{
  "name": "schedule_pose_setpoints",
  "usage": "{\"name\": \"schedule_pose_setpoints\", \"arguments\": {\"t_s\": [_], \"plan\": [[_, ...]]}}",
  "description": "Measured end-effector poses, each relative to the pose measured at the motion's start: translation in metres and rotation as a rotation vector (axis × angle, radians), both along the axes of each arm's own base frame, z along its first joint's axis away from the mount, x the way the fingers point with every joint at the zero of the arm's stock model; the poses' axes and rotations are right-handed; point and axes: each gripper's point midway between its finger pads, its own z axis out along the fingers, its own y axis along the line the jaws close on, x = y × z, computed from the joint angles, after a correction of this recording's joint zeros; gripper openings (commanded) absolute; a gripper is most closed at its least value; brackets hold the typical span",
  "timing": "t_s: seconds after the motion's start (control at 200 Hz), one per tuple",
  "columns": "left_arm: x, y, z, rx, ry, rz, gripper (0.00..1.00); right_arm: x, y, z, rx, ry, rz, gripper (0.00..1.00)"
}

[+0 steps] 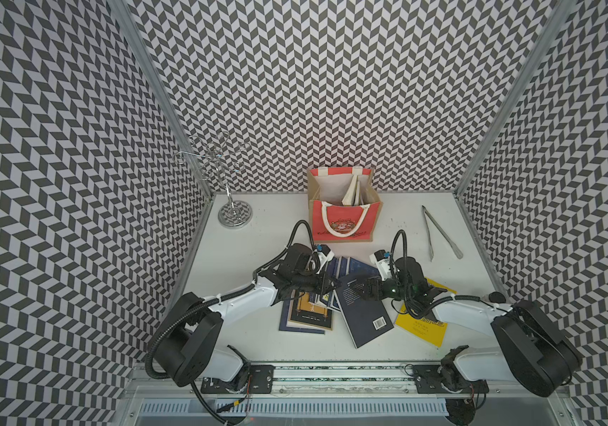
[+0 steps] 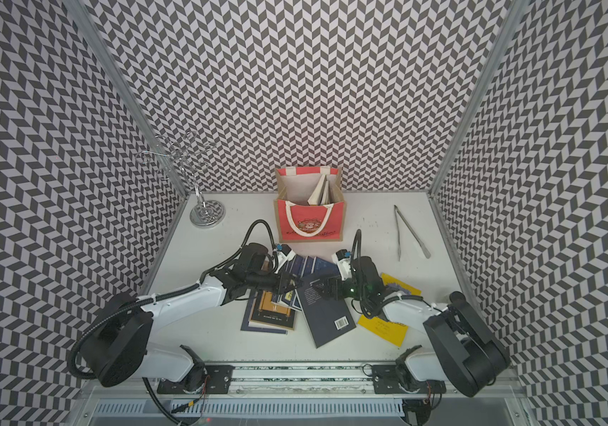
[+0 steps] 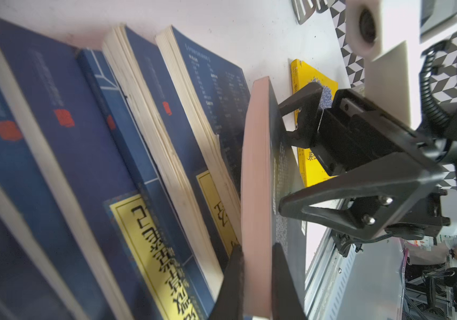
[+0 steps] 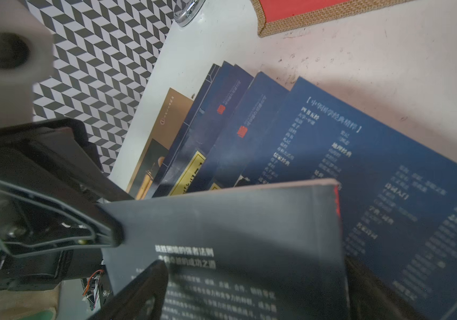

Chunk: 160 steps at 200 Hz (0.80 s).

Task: Put the books into the canvas bag
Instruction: Pick up the book from the book.

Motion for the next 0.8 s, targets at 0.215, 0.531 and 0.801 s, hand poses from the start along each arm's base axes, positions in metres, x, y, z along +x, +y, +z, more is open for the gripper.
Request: {"name": "schedule_pose_setpoints", "arguments": {"t_s": [0.215, 0.531, 0.801], "plan": [[0.012, 0.015, 0.078, -0.046, -0.138, 0.061, 0.0, 0.019, -0.021, 0.058, 0.062, -0.107, -0.12, 0.99], [0.039, 0.049, 0.261, -0.162, -0.494, 0.198, 0.0, 0.056, -0.063, 0.142, 0.103, -0.292, -0.354, 1.0], [0.064, 0.068, 0.388, -0.216, -0.797, 0.316, 0.0, 0.073, -0.086, 0.135, 0.061, -0.255, -0.445, 1.0]]}}
